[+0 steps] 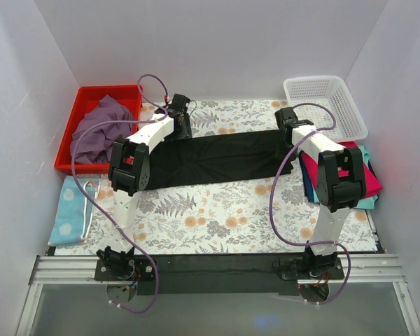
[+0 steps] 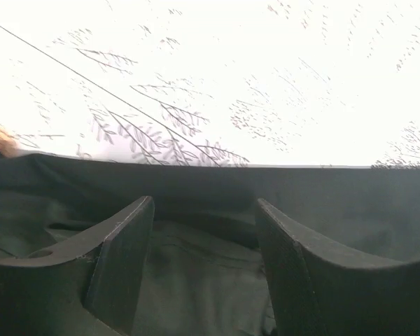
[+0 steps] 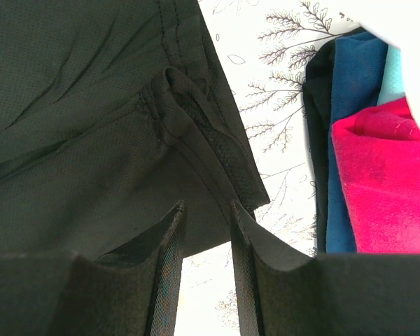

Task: Fold and stack the t-shirts
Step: Fold the tshirt

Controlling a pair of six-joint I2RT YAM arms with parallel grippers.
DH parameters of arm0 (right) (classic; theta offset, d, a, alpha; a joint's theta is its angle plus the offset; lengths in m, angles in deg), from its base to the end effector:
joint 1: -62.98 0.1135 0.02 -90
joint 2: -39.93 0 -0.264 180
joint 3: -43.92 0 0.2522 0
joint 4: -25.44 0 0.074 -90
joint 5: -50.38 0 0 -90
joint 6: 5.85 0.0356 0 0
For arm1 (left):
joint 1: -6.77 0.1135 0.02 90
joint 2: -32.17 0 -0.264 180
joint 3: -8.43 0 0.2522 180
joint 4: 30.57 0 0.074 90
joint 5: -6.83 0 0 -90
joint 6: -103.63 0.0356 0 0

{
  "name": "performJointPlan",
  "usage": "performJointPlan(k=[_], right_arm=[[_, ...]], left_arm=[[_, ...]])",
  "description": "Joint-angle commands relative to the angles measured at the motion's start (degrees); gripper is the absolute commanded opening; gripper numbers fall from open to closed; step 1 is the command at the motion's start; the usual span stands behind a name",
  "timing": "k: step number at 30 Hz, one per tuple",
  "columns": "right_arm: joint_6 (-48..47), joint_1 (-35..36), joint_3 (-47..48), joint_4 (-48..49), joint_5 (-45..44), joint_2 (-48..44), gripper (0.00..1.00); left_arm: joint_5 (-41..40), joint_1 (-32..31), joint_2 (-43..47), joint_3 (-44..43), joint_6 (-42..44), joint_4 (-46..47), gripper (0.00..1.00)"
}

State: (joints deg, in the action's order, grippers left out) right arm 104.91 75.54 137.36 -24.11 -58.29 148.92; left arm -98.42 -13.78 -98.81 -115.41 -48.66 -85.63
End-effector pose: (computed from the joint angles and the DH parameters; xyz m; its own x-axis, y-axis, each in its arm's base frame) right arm 0.3873 0.0746 0.1978 -0.8542 0.1537 -0.4966 0.2442 0.9620 -0.1223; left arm 0.4658 -0.1646 0.1856 -0.5833 -0.6935 -0.4229 -0.6292 0.7150 -0.3047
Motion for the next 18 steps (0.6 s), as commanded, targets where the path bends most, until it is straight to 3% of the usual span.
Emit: performJointPlan(k=[1,9,18], right_arm=[[-0.45,0.28,-0.67,0.9,0.22,-2.82,0.37],[-0.45,0.28,-0.84,0.9,0.66,-2.99,0.37],[-0.19,0.28,-1.02,0.99,0.66,-2.9,0.37]], left_arm=[[-2.51,-0.01,1.95,-2.24,3.22,2.18,0.58],[-5.06,-0.01,11.35,1.71,4.89,5.71,0.58],[-1.9,0.08,16.97,9.08,-2.4,-7.12,0.59]])
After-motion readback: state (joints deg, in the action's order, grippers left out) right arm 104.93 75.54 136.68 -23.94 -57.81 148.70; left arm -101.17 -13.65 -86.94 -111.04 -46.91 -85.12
